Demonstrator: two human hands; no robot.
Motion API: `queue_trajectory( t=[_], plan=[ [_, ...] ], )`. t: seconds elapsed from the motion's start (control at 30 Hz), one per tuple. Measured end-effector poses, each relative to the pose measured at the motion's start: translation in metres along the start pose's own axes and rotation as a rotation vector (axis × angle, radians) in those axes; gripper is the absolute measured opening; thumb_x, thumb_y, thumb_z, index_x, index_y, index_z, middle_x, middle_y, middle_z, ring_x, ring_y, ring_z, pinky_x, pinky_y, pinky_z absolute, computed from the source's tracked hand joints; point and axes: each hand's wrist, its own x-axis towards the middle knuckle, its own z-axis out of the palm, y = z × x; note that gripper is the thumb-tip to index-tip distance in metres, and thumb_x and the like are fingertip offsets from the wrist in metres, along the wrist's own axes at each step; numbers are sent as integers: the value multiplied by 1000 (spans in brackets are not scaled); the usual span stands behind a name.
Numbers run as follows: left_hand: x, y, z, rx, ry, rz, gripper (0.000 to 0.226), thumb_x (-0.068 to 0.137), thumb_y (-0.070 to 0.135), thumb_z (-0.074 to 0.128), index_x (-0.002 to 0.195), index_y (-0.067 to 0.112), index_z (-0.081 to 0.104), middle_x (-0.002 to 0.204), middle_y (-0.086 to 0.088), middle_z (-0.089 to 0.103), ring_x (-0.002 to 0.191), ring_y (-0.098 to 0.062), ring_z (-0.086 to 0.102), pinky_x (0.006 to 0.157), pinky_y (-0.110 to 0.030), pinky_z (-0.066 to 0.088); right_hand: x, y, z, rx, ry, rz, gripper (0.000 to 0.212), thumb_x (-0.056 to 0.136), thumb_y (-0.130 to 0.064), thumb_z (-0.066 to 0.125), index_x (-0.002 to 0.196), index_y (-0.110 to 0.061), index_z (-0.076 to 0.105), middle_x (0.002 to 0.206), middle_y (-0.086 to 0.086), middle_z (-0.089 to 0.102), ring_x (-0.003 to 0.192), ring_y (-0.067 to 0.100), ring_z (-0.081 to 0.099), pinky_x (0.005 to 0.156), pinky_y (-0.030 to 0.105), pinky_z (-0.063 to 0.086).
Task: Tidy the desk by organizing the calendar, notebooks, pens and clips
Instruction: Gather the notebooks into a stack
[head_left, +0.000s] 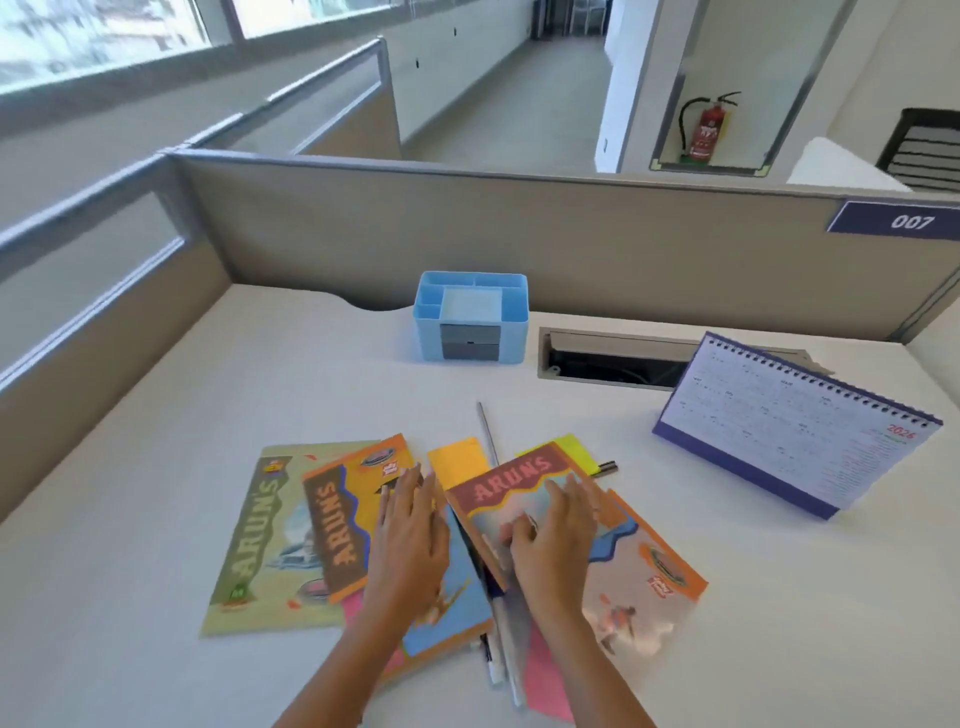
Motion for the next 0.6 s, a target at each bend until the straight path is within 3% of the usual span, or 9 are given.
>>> queue_trajectory(
  t=[0.1,0.2,0.27,0.47,0.6],
  plan=[
    [-22,-40,-18,20,17,-64,62,92,42,21,142,12,42,153,-5,33,144,-20,24,118,-42,20,-19,-25,21,-173,-37,-86,47,77,-19,69,120,-4,57,139,21,48,136,38,38,109,59,29],
    [-37,-75,-31,34,6,-98,64,93,43,18,145,11,39,154,-6,32,145,-18,22,119,-32,8,-33,-45,35,-274,-32,-127,49,79,-26,68,121,-6,57,139,20,49,137,35,38,110,59,24],
    [-44,-95,-37,58,-9,-92,62,94,41,19,145,11,38,153,-6,34,144,-18,24,119,-33,7,-42,-55,40,-325,-37,-140,50,79,-27,67,124,-8,56,141,18,48,137,34,37,111,59,24],
    [-62,-142,-49,95,-56,-136,68,91,41,14,147,6,31,154,-10,30,145,-23,21,119,-41,14,-70,-82,55,-376,-27,-197,48,81,-24,63,127,-18,54,146,12,43,139,31,34,113,55,21],
    [-73,-167,-53,133,-115,-74,72,95,50,12,148,5,28,156,-10,26,146,-22,17,120,-36,8,-108,-99,76,-375,-134,-285,44,90,-42,46,132,-30,49,151,7,38,143,28,27,113,50,13]
  ],
)
